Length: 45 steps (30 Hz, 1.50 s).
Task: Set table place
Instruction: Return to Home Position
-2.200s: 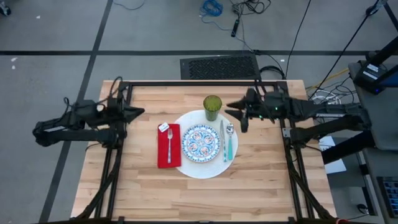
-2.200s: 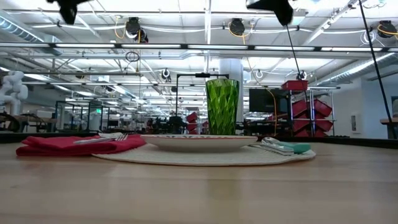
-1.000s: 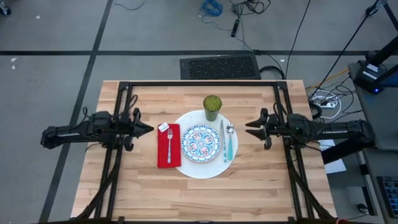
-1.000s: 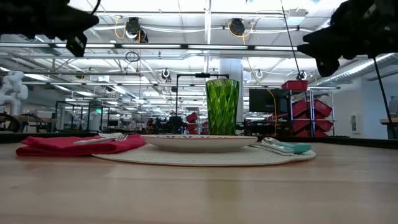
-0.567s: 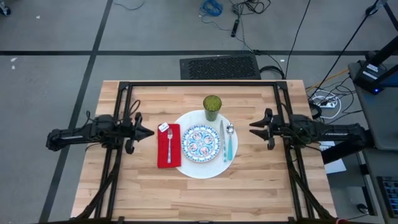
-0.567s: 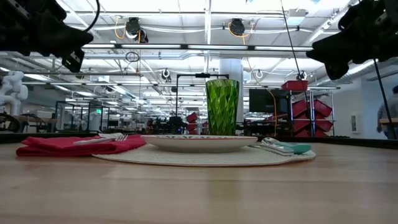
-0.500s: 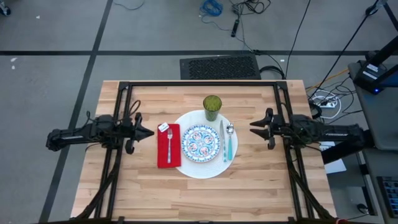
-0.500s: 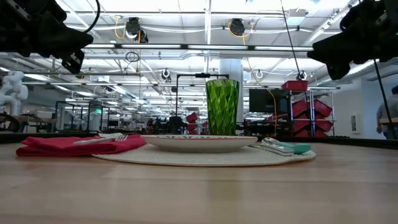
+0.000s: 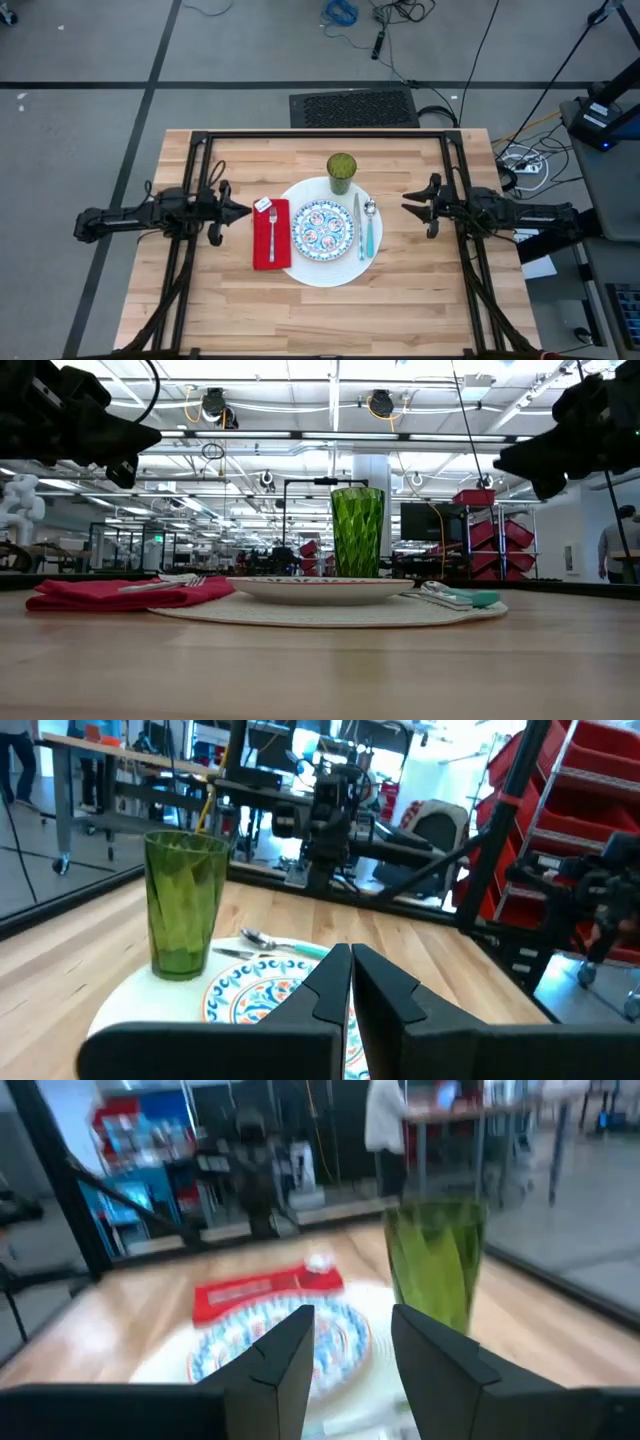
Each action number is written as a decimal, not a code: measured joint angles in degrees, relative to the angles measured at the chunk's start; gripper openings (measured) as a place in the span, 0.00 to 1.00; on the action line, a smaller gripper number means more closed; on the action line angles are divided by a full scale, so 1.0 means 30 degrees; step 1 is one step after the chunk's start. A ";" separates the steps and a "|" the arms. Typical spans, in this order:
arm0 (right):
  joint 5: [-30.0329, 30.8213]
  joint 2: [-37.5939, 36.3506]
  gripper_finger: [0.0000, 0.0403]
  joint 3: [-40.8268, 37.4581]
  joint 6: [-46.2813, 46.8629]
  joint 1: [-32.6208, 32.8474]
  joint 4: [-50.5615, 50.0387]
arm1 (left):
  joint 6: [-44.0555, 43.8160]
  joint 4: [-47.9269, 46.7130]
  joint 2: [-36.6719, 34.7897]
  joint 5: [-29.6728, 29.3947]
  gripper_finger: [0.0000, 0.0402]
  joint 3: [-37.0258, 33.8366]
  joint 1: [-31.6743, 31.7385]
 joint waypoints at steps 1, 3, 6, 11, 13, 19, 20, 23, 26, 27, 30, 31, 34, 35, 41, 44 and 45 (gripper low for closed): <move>-0.0048 0.0123 0.31 -0.0177 -0.0135 0.0000 0.0923 | 0.0139 -0.0057 0.0000 -0.0009 0.00 -0.0004 0.0000; 0.0036 0.0137 0.31 -0.0612 -0.0398 0.0000 0.2173 | 0.0403 -0.0024 0.0000 -0.0025 0.00 -0.0004 0.0000; 0.0001 0.0163 0.31 -0.1004 -0.0535 0.0000 0.3137 | 0.0551 -0.0020 0.0030 -0.0030 0.00 -0.0004 0.0000; -0.0206 0.0224 0.31 -0.1001 -0.0783 0.0000 0.3131 | 0.0563 -0.0029 0.0124 -0.0060 0.00 -0.0004 0.0000; -0.0454 0.0224 0.31 -0.1001 -0.0697 0.0000 0.3111 | 0.0563 -0.0032 0.0117 -0.0080 0.00 -0.0004 0.0000; -0.0480 0.0224 0.31 -0.1001 -0.0626 0.0000 0.3112 | 0.0563 -0.0026 0.0117 -0.0081 0.00 -0.0011 0.0000; -0.0485 0.0224 0.31 -0.1001 -0.0620 0.0000 0.3109 | 0.0563 -0.0026 0.0117 -0.0081 0.00 -0.0011 0.0000; -0.0495 0.0232 0.31 -0.1001 -0.0618 0.0000 0.3106 | 0.0563 -0.0027 0.0117 -0.0081 0.00 -0.0011 0.0000; -0.0502 0.0232 0.31 -0.0994 -0.0611 0.0000 0.3106 | 0.0571 -0.0029 0.0117 -0.0081 0.00 -0.0011 0.0000; -0.0502 0.0232 0.31 -0.0994 -0.0611 0.0000 0.3106 | 0.0571 -0.0026 0.0117 -0.0081 0.00 -0.0011 0.0000; -0.0502 0.0232 0.31 -0.0986 -0.0611 0.0000 0.3106 | 0.0571 -0.0026 0.0117 -0.0081 0.00 -0.0011 0.0000; -0.0509 0.0232 0.31 -0.0979 -0.0611 0.0000 0.3106 | 0.0571 -0.0026 0.0117 -0.0081 0.00 -0.0011 0.0000; -0.0502 0.0232 0.31 -0.0979 -0.0611 0.0000 0.3106 | 0.0571 -0.0026 0.0117 -0.0081 0.00 -0.0015 0.0000; -0.0502 0.0232 0.31 -0.0979 -0.0611 0.0000 0.3106 | 0.0571 -0.0026 0.0117 -0.0081 0.00 -0.0019 -0.0003; -0.0502 0.0239 0.31 -0.0972 -0.0611 0.0007 0.3106 | 0.0571 -0.0026 0.0117 -0.0081 0.00 -0.0019 0.0000; -0.0502 0.0239 0.31 -0.0972 -0.0611 0.0000 0.3106 | 0.0571 -0.0026 0.0117 -0.0081 0.00 -0.0019 0.0000; -0.0502 0.0239 0.31 -0.0972 -0.0611 0.0000 0.3106 | 0.0571 -0.0026 0.0117 -0.0081 0.00 -0.0019 0.0000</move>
